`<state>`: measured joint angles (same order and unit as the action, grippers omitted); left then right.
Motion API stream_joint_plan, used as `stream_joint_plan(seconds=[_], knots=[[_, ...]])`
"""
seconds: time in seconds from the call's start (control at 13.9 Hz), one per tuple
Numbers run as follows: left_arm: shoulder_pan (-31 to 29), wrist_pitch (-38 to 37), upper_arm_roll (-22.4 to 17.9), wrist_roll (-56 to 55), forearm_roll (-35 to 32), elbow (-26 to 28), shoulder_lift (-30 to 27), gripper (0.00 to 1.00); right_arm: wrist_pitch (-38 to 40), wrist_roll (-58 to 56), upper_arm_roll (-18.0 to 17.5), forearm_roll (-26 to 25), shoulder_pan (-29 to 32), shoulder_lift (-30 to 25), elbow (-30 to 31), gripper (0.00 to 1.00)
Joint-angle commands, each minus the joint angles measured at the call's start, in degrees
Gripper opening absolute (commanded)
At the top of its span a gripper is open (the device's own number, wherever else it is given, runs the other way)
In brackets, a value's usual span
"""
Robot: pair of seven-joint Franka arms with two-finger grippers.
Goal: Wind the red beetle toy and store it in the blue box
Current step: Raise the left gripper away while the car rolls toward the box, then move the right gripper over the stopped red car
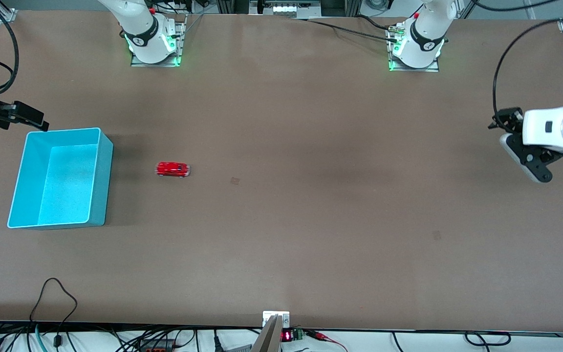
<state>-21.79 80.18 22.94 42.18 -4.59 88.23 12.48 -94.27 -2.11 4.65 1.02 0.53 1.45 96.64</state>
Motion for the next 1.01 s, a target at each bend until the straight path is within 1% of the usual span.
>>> stream_joint_plan(seconds=[0.0,0.14,0.22,0.29,0.36,0.43,0.5,0.58,0.65,0.72,0.79,0.86,0.94], knots=[[0.2,-5.9,3.2,-9.6,-0.6,-6.1,0.4,1.00,-0.2,0.5,-0.4,0.1,-0.4,0.7,-0.2,1.00],[0.2,-10.6,6.4,-18.2,-0.7,-9.6,0.4,1.00,-0.6,0.5,-0.5,1.0,-1.1,1.0,-0.2,1.00],[0.2,-11.8,7.6,-22.5,-0.7,-11.1,0.4,1.00,-0.6,0.5,-0.6,1.3,-2.0,1.2,-0.3,1.00],[0.6,-11.7,7.8,-26.1,-0.6,-11.3,-1.1,1.00,-0.6,0.5,-0.6,1.4,-3.2,1.3,-0.7,1.00],[3.7,-11.6,6.7,-29.1,-0.6,-11.3,-2.4,1.00,-0.7,0.5,-0.6,1.4,-4.6,1.5,-0.8,1.00],[8.8,-11.5,0.7,-31.4,-0.4,-11.5,-3.2,1.00,-0.7,0.5,-0.6,1.4,-5.5,1.7,-1.3,1.00],[14.8,-10.3,-7.4,-32.6,0.2,-10.6,-5.7,1.00,-0.8,-0.2,-0.6,2.1,-6.3,2.5,-1.4,1.00],[17.9,-5.6,-11.6,-33.1,0.4,-8.8,-7.8,1.00,-0.9,-0.3,-0.6,3.8,-7.0,4.0,-1.5,1.00],[18.6,-1.4,-13.9,-33.1,0.5,-5.2,-10.7,1.00,-0.9,-0.3,-0.6,5.5,-7.1,4.8,-1.5,1.00],[20.8,2.9,-17.2,-33.8,1.1,-1.2,-13.2,1.00,-1.0,-0.8,-0.6,6.4,-7.0,6.1,-1.5,1.00],[24.1,6.4,-21.2,-36.1,1.1,1.4,-14.8,1.00,-1.3,-2.4,-0.6,6.5,-7.1,7.4,-1.5,1.00],[26.0,7.8,-24.0,-38.6,1.3,1.9,-14.9,1.00,-2.9,-5.5,-0.6,6.4,-7.6,8.1,-0.8,1.00],[26.3,9.3,-24.6,-40.7,1.9,2.6,-14.7,1.00,-5.2,-8.8,-0.7,5.9,-8.0,8.2,0.9,1.00]])
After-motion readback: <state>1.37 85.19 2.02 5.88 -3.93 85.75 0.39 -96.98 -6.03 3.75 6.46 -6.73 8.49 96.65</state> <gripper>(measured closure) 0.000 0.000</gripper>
